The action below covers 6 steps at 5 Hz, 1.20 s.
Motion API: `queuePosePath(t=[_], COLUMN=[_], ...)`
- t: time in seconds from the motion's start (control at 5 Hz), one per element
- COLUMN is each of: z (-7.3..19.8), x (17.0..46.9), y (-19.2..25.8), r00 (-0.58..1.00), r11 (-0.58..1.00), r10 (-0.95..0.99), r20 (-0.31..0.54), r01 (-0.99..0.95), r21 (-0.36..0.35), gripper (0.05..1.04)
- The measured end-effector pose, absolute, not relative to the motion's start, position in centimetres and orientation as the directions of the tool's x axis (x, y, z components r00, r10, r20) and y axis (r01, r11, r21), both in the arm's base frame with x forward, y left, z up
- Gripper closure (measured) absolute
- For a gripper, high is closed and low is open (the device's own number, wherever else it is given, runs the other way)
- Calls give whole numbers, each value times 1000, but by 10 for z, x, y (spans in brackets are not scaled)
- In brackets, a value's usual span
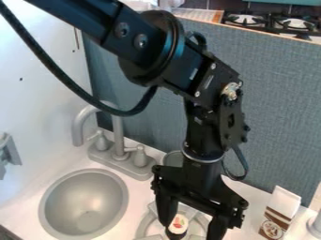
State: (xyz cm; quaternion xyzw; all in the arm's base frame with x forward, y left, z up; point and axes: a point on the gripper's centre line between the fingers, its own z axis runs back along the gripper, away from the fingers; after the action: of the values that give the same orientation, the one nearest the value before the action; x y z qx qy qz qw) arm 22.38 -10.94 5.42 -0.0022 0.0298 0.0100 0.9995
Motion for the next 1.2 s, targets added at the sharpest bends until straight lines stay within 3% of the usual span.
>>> queuePosePath(t=[0.2,0.6,1.2], z=[49,41,25], x=[222,268,320], y=[-109,-138,-168], r00=[997,995,990], r11=[1000,995,990], r10=[22,-102,-138], r20=[-76,16,37], r01=[-22,102,138], r21=[5,-15,7], gripper=[81,81,81])
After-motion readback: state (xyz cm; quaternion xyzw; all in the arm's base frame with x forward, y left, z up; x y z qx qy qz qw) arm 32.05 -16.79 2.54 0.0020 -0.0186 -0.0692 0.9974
